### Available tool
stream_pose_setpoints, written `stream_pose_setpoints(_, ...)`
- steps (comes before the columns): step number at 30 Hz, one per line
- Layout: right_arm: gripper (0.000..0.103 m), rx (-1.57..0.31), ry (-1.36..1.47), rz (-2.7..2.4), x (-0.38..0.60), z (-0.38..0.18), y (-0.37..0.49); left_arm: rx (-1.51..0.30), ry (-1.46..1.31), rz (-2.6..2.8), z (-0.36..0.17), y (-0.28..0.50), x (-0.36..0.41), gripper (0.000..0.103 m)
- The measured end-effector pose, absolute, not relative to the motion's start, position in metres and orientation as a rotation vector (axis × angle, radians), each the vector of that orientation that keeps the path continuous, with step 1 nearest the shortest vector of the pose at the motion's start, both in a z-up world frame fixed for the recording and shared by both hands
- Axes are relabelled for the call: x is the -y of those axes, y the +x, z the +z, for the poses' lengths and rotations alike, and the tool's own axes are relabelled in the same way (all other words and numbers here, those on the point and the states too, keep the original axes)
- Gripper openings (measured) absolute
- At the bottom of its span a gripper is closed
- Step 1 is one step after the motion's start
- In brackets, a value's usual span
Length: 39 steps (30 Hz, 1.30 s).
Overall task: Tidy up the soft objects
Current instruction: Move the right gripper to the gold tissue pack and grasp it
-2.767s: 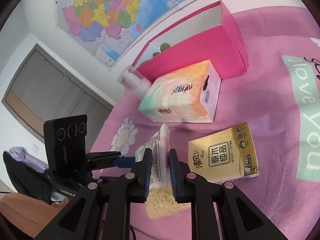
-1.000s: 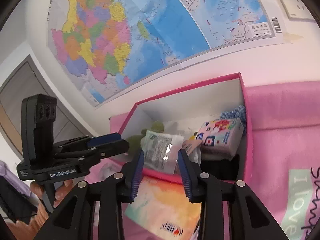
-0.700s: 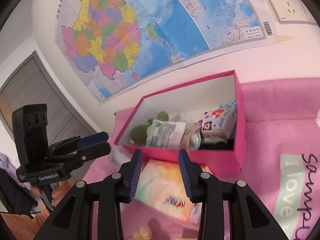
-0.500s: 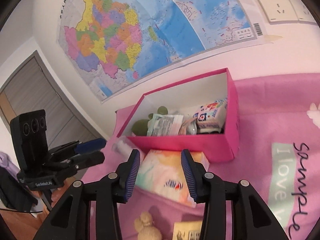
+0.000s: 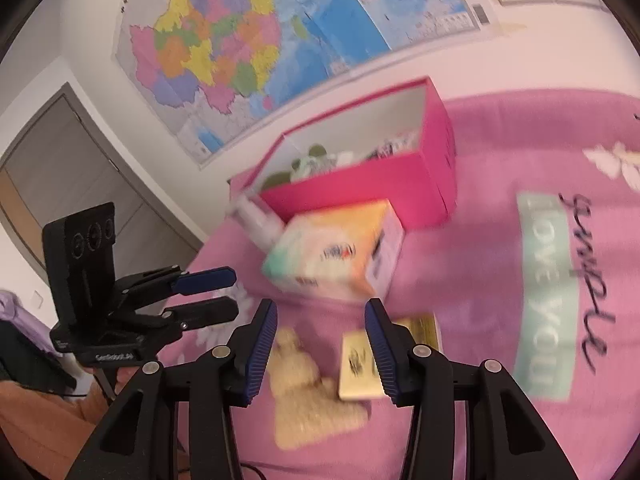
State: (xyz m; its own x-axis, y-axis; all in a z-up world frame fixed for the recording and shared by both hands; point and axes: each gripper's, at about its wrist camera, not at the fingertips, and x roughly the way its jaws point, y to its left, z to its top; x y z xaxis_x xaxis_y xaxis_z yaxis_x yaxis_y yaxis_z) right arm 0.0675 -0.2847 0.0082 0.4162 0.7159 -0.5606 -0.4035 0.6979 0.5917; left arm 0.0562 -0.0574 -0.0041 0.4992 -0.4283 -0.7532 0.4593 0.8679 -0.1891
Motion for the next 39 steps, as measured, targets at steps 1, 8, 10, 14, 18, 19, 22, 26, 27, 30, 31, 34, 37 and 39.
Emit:
stream_pose_setpoints(1,0.047,-0.901,0.4,0.715,0.287,0.004,0.065,-0.914,0.035,-0.54,-0.009,0.055,0.058,0.05)
stream_pose_setpoints(8,0.047,-0.924,0.442,0.606,0.312,-0.015,0.066,-0.957,0.031,-0.588,-0.022,0.051,0.074,0.05)
stream_pose_setpoints(10,0.048,-0.935,0.452,0.586,0.316,-0.021,0.068,-0.97,0.028,-0.606,-0.025,0.052,0.08,0.05)
stream_pose_setpoints(14,0.048,-0.96,0.45,0.571,0.317,-0.032,0.071,-1.006,0.021,-0.642,-0.032,0.058,0.094,0.05)
stream_pose_setpoints(18,0.048,-0.968,0.458,0.572,0.317,-0.038,0.074,-1.039,0.024,-0.641,-0.039,0.066,0.105,0.05)
stream_pose_setpoints(19,0.048,-0.97,0.456,0.572,0.316,-0.04,0.075,-1.049,0.021,-0.643,-0.04,0.068,0.107,0.05)
stream_pose_setpoints(22,0.048,-0.977,0.459,0.578,0.315,-0.044,0.078,-1.078,-0.008,-0.658,-0.042,0.075,0.108,0.05)
stream_pose_setpoints(26,0.048,-0.979,0.46,0.587,0.312,-0.047,0.08,-1.086,-0.023,-0.672,-0.041,0.08,0.111,0.05)
stream_pose_setpoints(27,0.048,-0.979,0.459,0.592,0.311,-0.048,0.08,-1.089,-0.016,-0.673,-0.042,0.08,0.113,0.05)
stream_pose_setpoints(30,0.045,-0.984,0.443,0.593,0.308,-0.049,0.08,-1.115,0.012,-0.67,-0.046,0.081,0.12,0.05)
stream_pose_setpoints(31,0.043,-0.985,0.439,0.591,0.308,-0.049,0.08,-1.123,0.013,-0.673,-0.047,0.082,0.121,0.05)
stream_pose_setpoints(34,0.034,-0.992,0.445,0.593,0.308,-0.051,0.078,-1.137,0.018,-0.677,-0.05,0.084,0.126,0.05)
stream_pose_setpoints(37,0.03,-1.0,0.457,0.603,0.308,-0.054,0.077,-1.15,0.029,-0.679,-0.053,0.084,0.13,0.05)
stream_pose_setpoints(39,0.029,-1.005,0.475,0.612,0.308,-0.055,0.076,-1.147,0.031,-0.673,-0.054,0.083,0.13,0.048)
